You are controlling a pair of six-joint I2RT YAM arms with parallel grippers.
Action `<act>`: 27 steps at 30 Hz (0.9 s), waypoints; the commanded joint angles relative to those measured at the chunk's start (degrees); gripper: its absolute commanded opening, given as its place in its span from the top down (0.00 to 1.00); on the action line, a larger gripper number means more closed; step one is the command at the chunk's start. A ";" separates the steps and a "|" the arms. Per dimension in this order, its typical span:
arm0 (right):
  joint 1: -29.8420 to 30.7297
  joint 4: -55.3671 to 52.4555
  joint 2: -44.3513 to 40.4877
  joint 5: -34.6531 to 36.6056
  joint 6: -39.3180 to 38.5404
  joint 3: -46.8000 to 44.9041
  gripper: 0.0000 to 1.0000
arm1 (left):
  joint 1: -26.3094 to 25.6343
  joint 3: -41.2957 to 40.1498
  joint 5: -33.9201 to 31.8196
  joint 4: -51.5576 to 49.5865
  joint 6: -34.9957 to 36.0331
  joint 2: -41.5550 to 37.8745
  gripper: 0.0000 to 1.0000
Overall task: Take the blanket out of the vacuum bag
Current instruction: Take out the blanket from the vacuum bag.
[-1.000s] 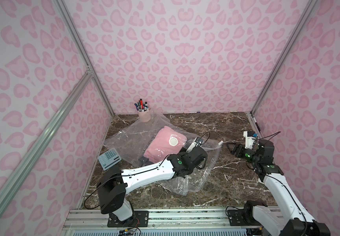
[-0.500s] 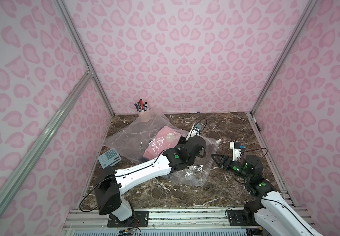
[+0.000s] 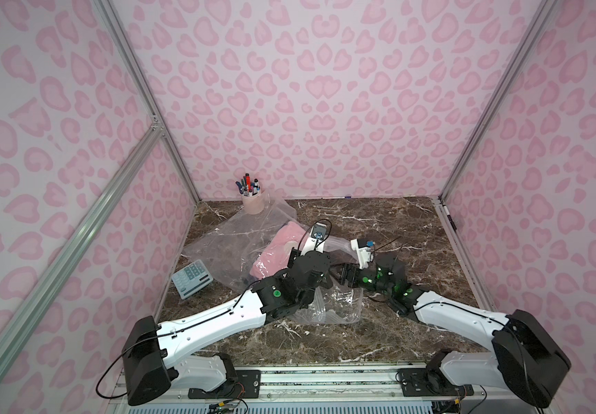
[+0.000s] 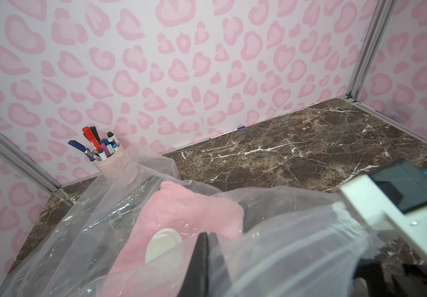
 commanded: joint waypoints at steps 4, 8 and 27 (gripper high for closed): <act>2.41 11.87 11.11 4.76 3.88 1.98 0.29 | 0.44 -0.46 0.08 4.75 1.85 -0.56 0.96; 2.51 15.86 16.80 6.24 5.87 2.43 0.30 | 0.53 -0.68 -0.20 5.52 0.28 -0.95 0.95; 1.74 2.56 22.65 9.56 5.35 8.44 0.30 | 0.62 -2.19 2.10 5.41 -4.20 0.92 0.96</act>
